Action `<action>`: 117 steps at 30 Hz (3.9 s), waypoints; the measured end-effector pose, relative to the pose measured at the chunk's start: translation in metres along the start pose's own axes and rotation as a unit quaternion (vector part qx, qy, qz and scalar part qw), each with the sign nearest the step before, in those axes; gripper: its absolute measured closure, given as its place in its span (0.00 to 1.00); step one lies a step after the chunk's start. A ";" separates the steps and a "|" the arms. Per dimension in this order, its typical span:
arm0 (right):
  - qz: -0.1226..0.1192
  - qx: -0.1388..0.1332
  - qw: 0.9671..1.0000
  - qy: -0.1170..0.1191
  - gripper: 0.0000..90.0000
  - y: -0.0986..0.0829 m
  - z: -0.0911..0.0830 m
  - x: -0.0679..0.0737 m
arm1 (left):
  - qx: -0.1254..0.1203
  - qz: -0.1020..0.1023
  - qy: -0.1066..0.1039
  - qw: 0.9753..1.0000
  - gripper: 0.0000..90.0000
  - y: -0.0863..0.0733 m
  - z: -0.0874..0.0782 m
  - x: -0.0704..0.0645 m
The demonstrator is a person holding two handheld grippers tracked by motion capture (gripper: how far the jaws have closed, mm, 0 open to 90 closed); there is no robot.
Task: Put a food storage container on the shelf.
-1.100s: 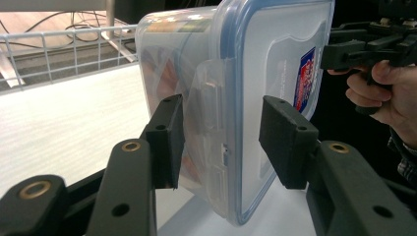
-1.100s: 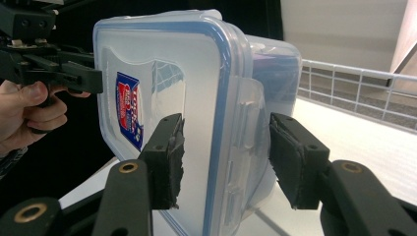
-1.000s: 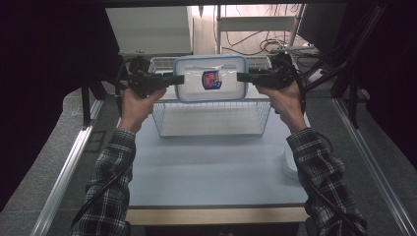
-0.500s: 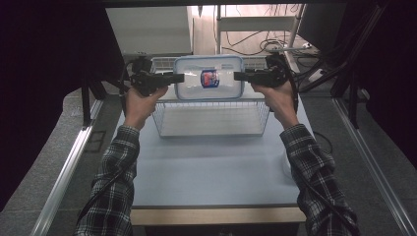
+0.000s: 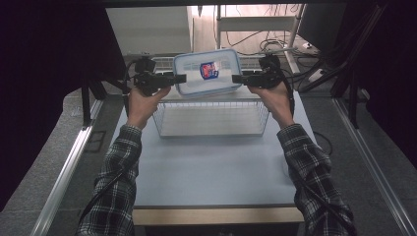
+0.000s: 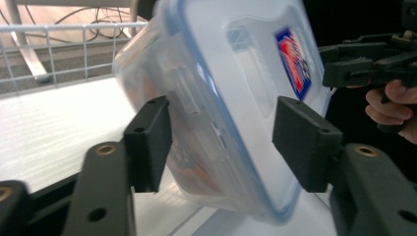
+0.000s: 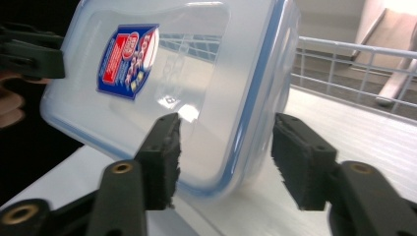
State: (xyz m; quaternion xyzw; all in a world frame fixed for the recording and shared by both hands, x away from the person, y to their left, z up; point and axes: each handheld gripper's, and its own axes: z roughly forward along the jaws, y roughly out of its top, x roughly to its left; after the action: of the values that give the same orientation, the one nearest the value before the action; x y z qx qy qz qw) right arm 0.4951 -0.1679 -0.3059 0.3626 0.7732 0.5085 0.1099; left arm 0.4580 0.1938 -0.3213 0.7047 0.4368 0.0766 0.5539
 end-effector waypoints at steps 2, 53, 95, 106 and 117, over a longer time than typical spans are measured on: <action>0.008 0.000 1.000 0.002 0.54 0.000 0.001 -0.002 | -0.005 -0.009 -0.002 1.000 0.41 -0.001 0.000 0.004; 0.000 -0.028 0.999 -0.046 0.60 0.009 0.000 0.001 | -0.016 0.031 0.045 0.998 0.47 -0.002 0.001 -0.004; -0.090 -0.039 0.995 0.022 0.03 -0.113 -0.050 0.050 | 0.001 0.147 0.025 0.989 0.04 -0.140 -0.032 -0.066; -0.096 -0.031 0.995 0.025 0.00 -0.140 -0.058 0.056 | 0.001 0.140 0.028 0.990 0.02 -0.165 -0.038 -0.066; -0.106 -0.028 0.994 0.016 0.00 -0.171 -0.069 0.065 | 0.006 0.147 0.011 0.989 0.02 -0.196 -0.043 -0.073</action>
State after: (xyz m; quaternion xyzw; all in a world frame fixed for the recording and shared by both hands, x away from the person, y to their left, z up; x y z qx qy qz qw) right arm 0.3352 -0.2108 -0.4091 0.2673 0.7945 0.5210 0.1607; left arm 0.2843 0.1741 -0.4443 0.7636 0.3346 0.1623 0.5278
